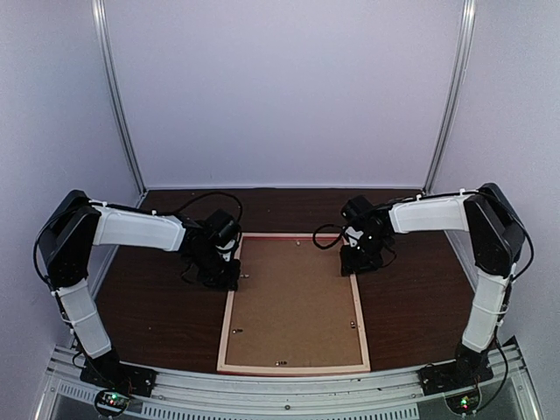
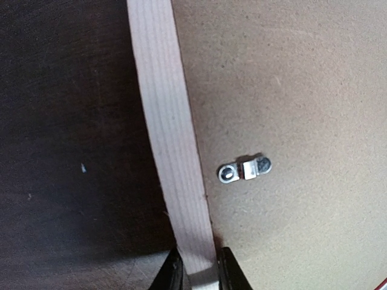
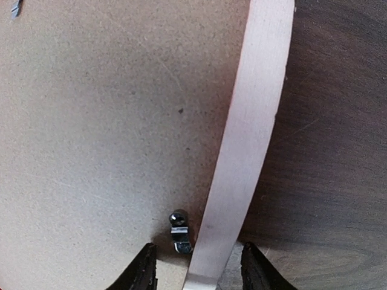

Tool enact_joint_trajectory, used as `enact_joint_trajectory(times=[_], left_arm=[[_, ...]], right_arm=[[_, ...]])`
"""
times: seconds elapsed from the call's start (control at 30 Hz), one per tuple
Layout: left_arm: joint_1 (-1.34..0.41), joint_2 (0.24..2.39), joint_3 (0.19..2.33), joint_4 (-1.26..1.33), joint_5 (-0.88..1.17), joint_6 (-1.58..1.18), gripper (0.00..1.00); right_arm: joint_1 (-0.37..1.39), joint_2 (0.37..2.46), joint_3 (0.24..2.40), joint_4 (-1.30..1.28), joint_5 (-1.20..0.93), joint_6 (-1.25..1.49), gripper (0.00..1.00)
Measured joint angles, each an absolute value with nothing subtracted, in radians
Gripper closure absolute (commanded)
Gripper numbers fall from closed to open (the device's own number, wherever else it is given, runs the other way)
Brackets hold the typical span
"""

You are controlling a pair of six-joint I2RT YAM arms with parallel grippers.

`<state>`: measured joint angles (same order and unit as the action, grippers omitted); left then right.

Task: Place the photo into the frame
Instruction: Press the fastener onto the backboard.

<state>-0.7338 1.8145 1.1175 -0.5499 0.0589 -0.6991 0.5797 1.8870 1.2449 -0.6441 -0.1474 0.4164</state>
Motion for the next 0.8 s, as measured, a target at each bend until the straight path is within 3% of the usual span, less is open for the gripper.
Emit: enact_joint_trajectory(times=[0.43,0.8], left_arm=[[-0.734,1.814,1.118,-0.550,0.059,-0.702,0.84],[-0.733,1.815,1.119,-0.548,0.058,-0.702,0.84]], right_arm=[[0.558,1.911,1.273,-0.643,-0.150,0.382,0.72],[0.535,1.919,1.282,-0.648,-0.187,0.336,0.80]])
